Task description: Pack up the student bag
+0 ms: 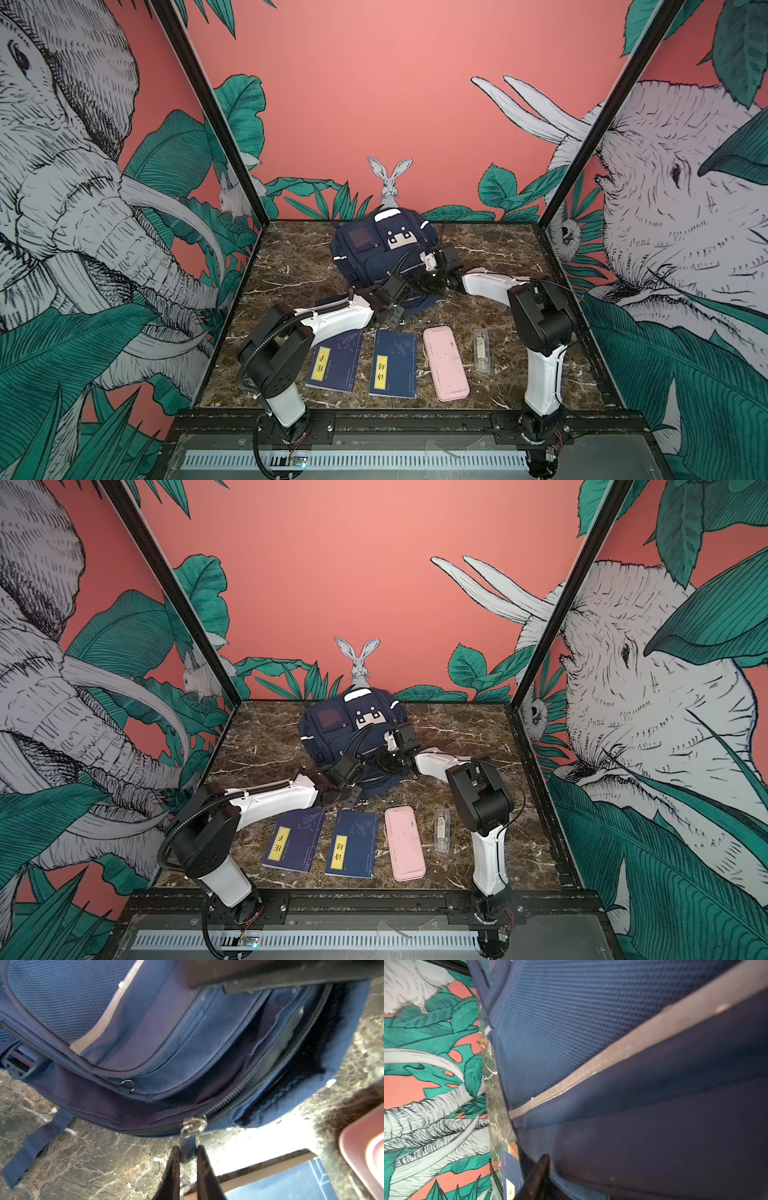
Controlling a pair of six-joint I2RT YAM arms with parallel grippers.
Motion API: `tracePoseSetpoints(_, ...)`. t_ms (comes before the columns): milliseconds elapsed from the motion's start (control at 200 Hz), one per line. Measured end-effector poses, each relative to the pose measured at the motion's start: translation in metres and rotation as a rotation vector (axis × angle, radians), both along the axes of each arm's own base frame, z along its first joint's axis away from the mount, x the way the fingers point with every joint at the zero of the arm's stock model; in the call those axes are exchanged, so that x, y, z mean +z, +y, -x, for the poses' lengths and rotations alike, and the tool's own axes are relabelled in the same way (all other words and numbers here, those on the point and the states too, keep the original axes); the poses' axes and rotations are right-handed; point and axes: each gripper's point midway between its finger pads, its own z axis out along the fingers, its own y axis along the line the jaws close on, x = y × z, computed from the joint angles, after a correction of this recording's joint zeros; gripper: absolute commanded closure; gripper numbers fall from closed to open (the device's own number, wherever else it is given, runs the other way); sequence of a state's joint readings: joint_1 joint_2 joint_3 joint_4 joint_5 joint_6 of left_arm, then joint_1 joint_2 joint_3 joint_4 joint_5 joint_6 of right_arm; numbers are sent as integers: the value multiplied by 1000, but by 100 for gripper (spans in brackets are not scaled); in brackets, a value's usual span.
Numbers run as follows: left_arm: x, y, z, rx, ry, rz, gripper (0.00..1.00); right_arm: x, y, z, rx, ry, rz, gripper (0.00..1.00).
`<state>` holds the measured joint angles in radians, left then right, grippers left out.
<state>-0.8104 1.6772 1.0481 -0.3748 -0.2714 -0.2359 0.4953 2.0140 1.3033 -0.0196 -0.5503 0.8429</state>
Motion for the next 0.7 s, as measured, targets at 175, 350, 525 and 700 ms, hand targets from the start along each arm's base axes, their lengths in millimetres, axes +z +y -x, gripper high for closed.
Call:
tracePoseSetpoints(175,1,11,-3,15,1,-26,100,-1,-2,-4,-8,-6,22,94)
tracePoseSetpoints(350,-4,37,-11,81,22,-49,100,-3,-5,-7,-23,-10,32,97)
tracePoseSetpoints(525,-3,50,-8,102,36,-41,100,-6,-7,-6,-26,-13,32,96)
tracePoseSetpoints(700,-2,36,1,67,65,44,82,-4,-12,-9,-12,-23,43,95)
